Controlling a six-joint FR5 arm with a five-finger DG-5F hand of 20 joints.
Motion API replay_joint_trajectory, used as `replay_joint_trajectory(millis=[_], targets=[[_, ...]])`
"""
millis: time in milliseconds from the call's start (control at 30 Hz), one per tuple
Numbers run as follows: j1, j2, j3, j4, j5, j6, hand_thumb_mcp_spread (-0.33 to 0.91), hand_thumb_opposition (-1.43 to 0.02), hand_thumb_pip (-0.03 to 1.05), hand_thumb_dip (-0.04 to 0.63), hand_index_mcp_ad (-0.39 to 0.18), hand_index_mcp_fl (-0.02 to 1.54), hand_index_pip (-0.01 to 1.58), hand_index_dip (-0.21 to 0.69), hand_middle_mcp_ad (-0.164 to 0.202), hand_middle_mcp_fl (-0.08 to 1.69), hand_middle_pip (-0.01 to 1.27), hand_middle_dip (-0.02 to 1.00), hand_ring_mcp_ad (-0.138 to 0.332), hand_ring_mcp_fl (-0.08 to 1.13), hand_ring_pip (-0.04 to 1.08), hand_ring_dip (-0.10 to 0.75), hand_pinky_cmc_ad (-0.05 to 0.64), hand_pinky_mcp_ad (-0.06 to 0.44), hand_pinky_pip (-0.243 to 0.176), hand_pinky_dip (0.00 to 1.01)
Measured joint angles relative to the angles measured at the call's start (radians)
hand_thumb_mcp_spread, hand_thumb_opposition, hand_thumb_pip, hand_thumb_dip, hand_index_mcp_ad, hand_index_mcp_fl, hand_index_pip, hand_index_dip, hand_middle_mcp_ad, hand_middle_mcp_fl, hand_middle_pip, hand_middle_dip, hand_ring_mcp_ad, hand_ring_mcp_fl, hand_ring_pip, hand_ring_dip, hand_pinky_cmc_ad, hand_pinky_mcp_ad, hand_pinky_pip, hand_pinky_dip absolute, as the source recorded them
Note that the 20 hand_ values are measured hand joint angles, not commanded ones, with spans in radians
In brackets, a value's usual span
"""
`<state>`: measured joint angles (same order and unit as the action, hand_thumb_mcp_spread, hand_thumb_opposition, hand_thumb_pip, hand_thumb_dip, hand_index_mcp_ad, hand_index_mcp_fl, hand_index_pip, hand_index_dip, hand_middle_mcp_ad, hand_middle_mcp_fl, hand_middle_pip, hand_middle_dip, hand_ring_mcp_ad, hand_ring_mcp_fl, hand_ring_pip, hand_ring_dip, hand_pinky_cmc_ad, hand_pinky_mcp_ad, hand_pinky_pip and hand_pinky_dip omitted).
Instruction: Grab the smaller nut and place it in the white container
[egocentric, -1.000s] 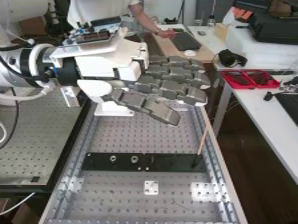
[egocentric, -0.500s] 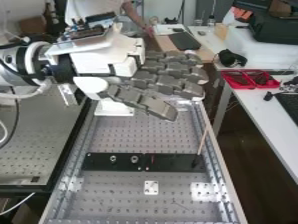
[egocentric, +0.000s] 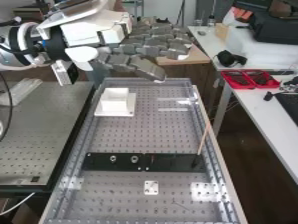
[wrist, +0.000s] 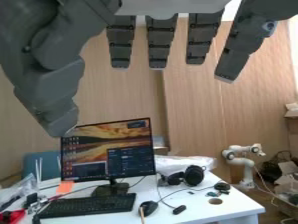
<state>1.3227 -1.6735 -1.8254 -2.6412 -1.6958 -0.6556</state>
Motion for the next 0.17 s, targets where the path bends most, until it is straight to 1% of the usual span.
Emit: replay_joint_trajectory(millis=[167], targets=[[0.018,0.047,-0.038,0.019,0.027,-0.016,0.15,-0.77,0.76,0.176,-0.157,0.12,0.09,0.201,0.037,0.02,0.11,0.2,0.155,0.01,0.1,0.084,0.342,0.264,-0.091,0.52]])
